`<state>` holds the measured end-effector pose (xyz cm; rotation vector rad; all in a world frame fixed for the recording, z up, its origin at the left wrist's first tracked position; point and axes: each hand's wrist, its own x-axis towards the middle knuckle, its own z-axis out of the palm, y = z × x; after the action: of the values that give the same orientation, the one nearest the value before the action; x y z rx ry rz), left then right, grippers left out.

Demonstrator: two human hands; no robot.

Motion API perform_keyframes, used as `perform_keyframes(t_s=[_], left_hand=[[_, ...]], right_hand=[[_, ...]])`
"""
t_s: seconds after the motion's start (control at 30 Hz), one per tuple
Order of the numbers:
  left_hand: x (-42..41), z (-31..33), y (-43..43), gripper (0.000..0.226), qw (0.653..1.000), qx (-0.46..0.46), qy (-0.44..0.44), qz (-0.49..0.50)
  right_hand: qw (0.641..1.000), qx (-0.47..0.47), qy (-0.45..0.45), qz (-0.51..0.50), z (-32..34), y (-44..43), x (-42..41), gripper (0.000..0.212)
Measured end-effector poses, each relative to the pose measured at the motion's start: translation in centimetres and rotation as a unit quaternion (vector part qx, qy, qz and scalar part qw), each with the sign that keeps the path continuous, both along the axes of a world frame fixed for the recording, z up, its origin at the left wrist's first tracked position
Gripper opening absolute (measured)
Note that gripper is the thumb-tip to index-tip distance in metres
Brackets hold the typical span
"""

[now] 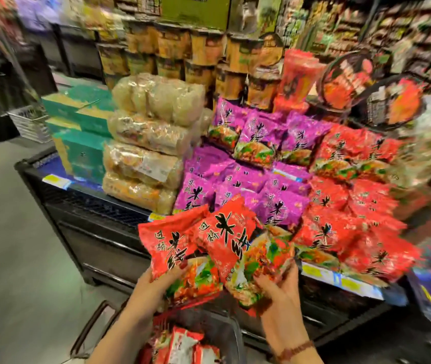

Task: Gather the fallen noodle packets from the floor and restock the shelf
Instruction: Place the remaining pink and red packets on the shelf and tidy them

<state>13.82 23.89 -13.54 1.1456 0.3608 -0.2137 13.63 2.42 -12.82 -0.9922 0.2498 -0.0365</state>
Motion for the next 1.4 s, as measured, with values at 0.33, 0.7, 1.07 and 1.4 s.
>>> perform_keyframes(t_s=[0.33, 0.7, 1.07, 1.4], left_hand=[[5.6, 4.9, -6.7, 0.082, 0.998, 0.040, -0.034, -0.023], [12.1, 7.6, -18.8, 0.095, 0.990, 0.069, -0.080, -0.094], [18.1, 7.9, -27.8, 0.052, 0.987, 0.097, -0.107, -0.071], [23.7, 5.1, -28.8, 0.130, 0.986, 0.146, -0.067, -0.046]], right_hand=[[0.984, -0.160, 0.004, 0.080, 4.8, -10.6, 5.3, 0.090], [0.905, -0.402, 0.015, 0.140, 8.5, -25.1, 11.3, 0.085], [0.973, -0.231, 0.001, -0.020, 9.5, -35.0, 16.0, 0.016], [0.957, -0.217, -0.001, -0.190, 7.8, -41.2, 27.9, 0.029]])
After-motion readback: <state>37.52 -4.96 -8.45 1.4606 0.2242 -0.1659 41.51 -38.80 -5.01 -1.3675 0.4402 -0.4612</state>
